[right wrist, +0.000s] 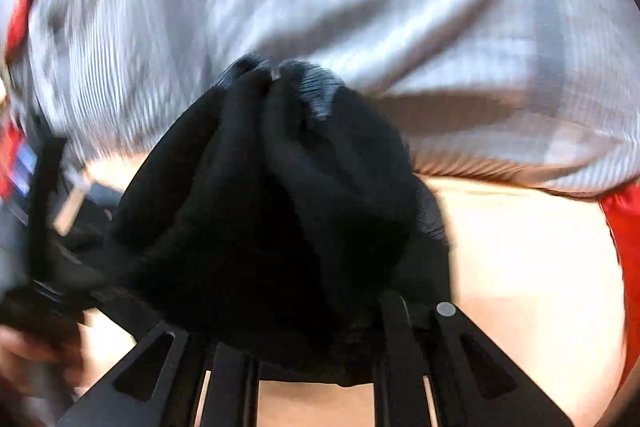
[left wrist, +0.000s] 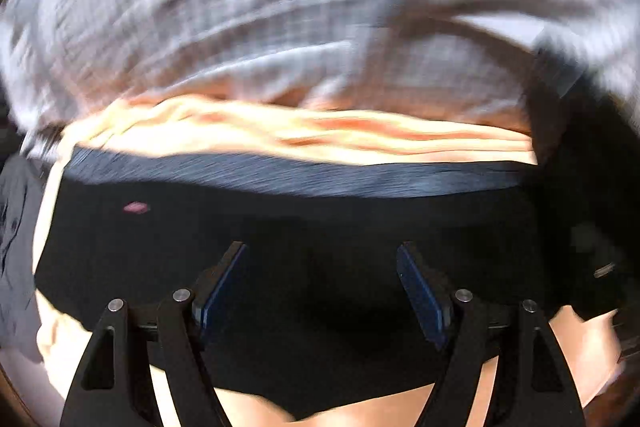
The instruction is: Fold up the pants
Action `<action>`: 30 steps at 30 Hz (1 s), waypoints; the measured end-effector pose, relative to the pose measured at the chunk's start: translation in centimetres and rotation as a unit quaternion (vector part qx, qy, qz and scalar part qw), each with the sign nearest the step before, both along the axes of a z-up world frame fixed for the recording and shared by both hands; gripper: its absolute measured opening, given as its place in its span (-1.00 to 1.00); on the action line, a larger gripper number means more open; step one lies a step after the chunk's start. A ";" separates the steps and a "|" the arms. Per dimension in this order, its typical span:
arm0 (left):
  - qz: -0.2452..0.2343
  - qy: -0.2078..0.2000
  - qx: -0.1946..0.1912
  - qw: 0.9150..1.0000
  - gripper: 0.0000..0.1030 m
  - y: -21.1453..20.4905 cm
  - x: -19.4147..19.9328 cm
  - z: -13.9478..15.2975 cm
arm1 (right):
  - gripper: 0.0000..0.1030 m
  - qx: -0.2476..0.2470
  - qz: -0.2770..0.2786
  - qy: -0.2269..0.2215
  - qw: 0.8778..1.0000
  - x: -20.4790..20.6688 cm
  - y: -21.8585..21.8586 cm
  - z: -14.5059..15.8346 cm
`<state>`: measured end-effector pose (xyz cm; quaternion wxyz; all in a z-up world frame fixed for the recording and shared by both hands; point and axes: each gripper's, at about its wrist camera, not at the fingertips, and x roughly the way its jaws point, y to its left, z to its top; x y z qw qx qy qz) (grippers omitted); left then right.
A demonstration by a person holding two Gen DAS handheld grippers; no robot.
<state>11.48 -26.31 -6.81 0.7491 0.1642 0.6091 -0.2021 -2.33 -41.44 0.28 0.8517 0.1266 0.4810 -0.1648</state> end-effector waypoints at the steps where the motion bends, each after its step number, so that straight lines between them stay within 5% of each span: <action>1: 0.010 0.003 0.001 1.000 0.50 1.5 0.7 -0.2 | -0.73 -0.018 0.006 0.023 1.000 1.2 1.9 -1.6; 4: 0.020 0.006 0.008 1.000 0.50 4.2 3.2 -1.0 | -0.66 -0.083 0.024 0.086 0.993 3.5 6.3 -5.9; 9: 0.019 0.006 0.016 1.000 0.50 7.3 4.2 -1.9 | -0.06 -0.217 0.064 0.130 0.965 3.5 12.4 -8.7; 10: 0.017 0.006 0.015 1.000 0.50 7.6 4.3 -1.7 | 0.11 -0.212 0.074 0.122 0.967 2.9 13.0 -8.2; 15: 0.007 0.031 -0.020 0.999 0.50 6.9 5.1 0.9 | 0.15 -0.165 0.104 0.086 0.977 0.4 14.4 -4.4; 19: -0.030 0.073 -0.068 0.995 0.50 4.1 3.1 1.8 | 0.15 -0.082 0.034 0.080 0.993 -2.7 10.3 -2.5; 26: -0.106 0.136 -0.105 0.980 0.50 -3.4 -1.1 0.0 | 0.15 -0.002 -0.069 0.096 0.993 -5.0 3.1 -3.3; 28: -0.105 0.152 -0.108 0.977 0.00 -4.5 -1.5 -1.1 | 0.12 0.011 -0.073 0.093 0.993 -5.8 2.9 -3.1; 29: -0.104 0.169 -0.102 0.975 -0.65 -4.8 -1.8 -1.5 | 0.09 0.019 -0.075 0.091 0.993 -6.0 2.8 -3.1; 30: -0.104 0.175 -0.089 0.975 -0.84 -4.7 -2.3 -1.7 | -0.02 0.027 -0.074 0.090 0.993 -6.1 2.7 -2.9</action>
